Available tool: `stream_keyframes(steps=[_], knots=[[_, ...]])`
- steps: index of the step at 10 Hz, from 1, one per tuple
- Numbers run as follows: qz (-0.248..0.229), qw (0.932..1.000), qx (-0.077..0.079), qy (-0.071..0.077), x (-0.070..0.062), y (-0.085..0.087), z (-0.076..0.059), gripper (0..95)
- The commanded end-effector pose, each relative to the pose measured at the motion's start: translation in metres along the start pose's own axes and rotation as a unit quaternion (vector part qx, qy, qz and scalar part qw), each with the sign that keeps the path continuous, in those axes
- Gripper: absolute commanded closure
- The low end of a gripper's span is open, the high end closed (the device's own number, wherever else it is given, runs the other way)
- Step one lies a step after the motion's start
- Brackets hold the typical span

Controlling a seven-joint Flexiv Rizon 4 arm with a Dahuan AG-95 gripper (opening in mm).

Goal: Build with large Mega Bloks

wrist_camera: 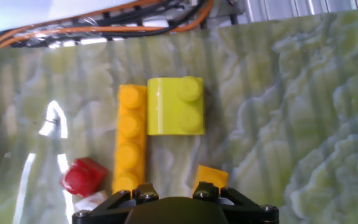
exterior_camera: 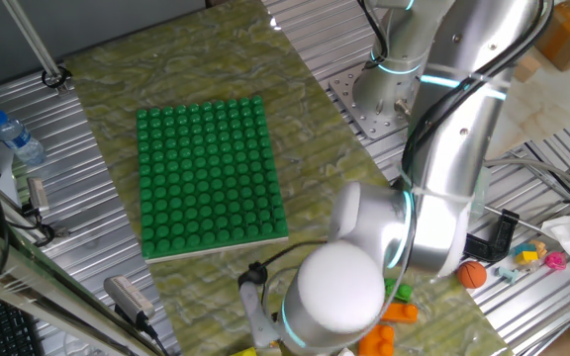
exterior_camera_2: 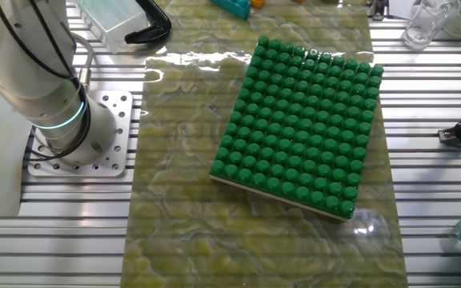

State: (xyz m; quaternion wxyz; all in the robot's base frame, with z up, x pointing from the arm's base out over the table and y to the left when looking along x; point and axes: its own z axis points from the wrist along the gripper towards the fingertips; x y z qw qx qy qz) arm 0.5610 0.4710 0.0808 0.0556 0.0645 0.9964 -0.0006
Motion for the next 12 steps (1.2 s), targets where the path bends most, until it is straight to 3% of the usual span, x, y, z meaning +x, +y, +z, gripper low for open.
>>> stream_keyframes(steps=[1,3,6,9,12], knots=[[-0.003,0.9999,0.007,0.007,-0.0036,0.0097,-0.0016,57.0],[-0.024,0.9996,0.015,-0.003,-0.0036,0.0097,-0.0016,57.0],[-0.054,0.9976,0.02,0.04,-0.0036,0.0097,-0.0016,57.0],[-0.049,0.9977,0.017,0.043,-0.0036,0.0097,-0.0016,57.0],[-0.062,0.9957,0.012,0.068,-0.0036,0.0097,-0.0016,57.0]])
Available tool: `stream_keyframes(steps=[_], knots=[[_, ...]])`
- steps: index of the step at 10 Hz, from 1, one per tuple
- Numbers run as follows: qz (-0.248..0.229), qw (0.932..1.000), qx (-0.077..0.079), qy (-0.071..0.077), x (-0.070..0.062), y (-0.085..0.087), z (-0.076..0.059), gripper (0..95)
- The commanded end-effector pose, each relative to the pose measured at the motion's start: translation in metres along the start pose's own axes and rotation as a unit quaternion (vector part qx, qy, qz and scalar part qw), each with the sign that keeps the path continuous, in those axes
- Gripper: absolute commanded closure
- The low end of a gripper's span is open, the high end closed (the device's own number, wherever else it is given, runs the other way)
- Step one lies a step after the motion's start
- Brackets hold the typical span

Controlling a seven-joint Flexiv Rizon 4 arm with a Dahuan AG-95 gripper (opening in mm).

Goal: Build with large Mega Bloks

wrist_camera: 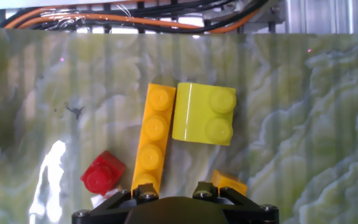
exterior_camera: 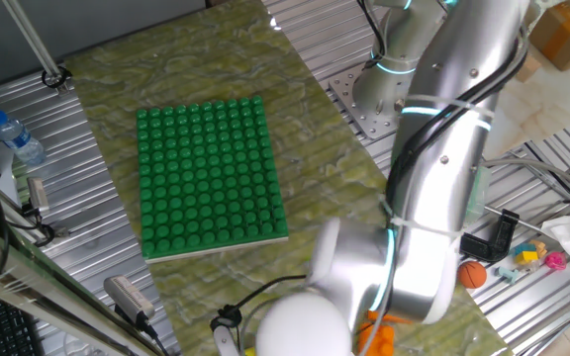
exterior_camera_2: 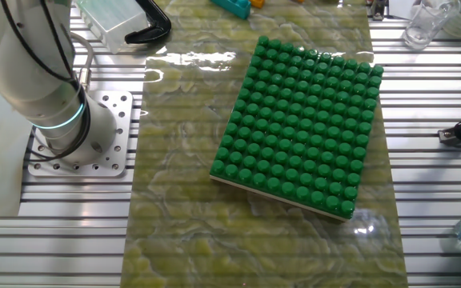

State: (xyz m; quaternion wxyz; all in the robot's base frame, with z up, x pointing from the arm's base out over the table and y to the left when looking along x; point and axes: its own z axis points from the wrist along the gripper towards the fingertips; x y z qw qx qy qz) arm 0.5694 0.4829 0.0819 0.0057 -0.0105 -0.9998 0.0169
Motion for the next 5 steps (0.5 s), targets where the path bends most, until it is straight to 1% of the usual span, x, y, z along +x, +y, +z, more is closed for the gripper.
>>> stream_keyframes(steps=[1,2,3,4,5], knots=[[-0.009,0.9999,-0.007,0.007,0.004,-0.003,-0.001,57.0],[-0.008,0.9999,-0.007,0.002,0.004,-0.003,-0.001,57.0],[-0.006,1.0,-0.006,0.001,0.004,-0.003,-0.001,57.0],[-0.002,1.0,-0.006,0.001,0.005,0.002,-0.002,57.0],[0.0,1.0,-0.006,0.001,0.007,0.014,-0.003,57.0]])
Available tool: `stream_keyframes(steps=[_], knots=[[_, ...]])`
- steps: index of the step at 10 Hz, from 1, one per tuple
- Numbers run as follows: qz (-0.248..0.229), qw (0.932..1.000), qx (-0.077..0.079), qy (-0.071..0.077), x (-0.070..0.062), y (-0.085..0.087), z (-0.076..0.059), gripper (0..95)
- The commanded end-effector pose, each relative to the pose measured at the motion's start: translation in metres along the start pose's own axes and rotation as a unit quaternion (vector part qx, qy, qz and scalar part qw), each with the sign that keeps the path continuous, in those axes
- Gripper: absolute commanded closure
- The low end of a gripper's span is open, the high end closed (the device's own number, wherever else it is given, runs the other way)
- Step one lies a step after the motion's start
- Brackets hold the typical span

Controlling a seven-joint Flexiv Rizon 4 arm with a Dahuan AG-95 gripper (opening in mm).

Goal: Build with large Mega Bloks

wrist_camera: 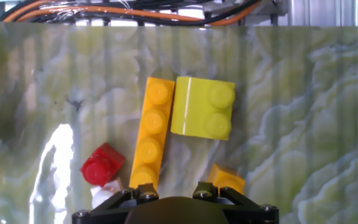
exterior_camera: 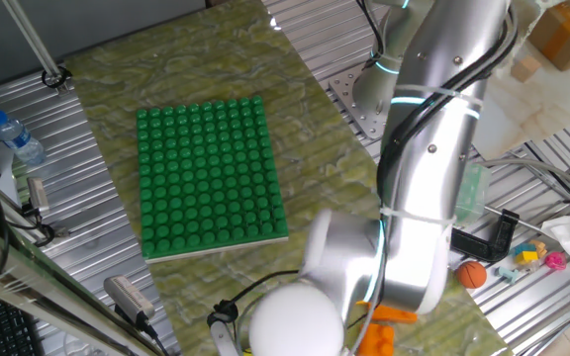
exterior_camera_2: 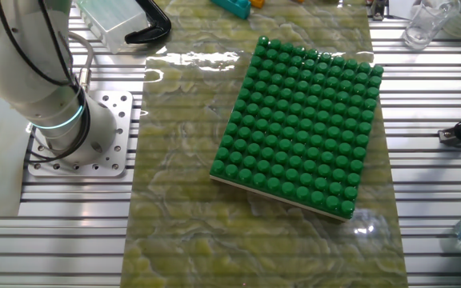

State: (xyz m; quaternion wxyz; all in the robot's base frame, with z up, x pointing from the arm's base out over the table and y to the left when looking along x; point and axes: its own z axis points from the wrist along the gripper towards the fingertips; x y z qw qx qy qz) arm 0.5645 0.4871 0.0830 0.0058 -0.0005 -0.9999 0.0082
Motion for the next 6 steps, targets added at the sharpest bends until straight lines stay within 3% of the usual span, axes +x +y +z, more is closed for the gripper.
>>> stream_keyframes(steps=[1,3,4,5,6], knots=[[0.008,1.0,0.003,-0.001,0.004,0.021,-0.003,57.0],[0.006,0.9999,0.006,-0.014,0.02,0.05,0.007,57.0],[-0.001,0.9996,0.011,-0.027,0.026,0.054,0.018,57.0],[-0.007,0.9994,0.009,-0.031,0.028,0.051,0.022,38.0],[-0.011,0.9995,0.01,-0.027,0.023,0.05,0.018,38.0]])
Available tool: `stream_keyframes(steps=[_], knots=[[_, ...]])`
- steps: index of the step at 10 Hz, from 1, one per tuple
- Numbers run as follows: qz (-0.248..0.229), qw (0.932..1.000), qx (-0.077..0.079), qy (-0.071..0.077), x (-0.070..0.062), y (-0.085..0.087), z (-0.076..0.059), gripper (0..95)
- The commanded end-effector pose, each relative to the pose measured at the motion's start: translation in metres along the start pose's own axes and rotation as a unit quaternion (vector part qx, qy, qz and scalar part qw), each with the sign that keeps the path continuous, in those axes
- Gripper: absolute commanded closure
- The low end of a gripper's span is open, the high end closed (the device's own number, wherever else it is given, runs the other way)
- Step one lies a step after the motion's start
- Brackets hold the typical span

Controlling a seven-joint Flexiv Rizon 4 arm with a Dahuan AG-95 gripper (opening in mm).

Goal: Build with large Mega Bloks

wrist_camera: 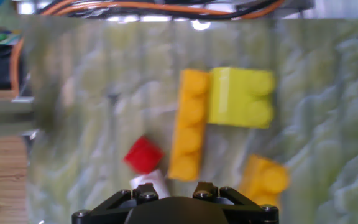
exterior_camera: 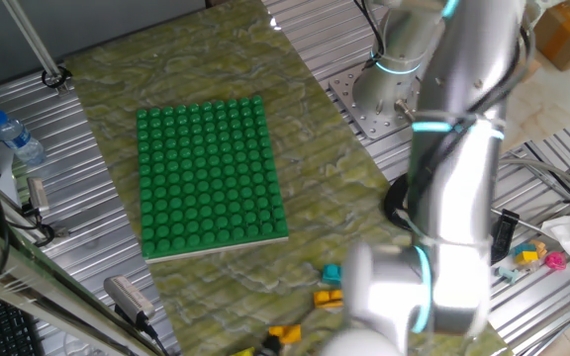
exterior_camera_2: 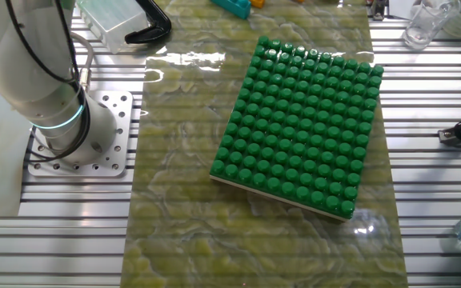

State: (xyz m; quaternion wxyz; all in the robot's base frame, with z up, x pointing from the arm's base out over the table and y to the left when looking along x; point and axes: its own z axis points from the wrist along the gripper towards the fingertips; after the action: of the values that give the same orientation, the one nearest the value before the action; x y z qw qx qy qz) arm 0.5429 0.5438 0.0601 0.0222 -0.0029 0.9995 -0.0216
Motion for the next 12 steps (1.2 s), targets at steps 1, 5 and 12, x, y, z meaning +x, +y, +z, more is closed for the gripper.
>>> stream_keyframes(steps=[1,5,12], knots=[[-0.011,0.9999,-0.004,-0.003,0.001,-0.007,-0.004,38.0],[-0.056,0.9982,-0.018,-0.015,0.004,-0.003,-0.004,38.0],[-0.189,0.9819,-0.018,-0.007,0.022,0.005,0.006,57.0]])
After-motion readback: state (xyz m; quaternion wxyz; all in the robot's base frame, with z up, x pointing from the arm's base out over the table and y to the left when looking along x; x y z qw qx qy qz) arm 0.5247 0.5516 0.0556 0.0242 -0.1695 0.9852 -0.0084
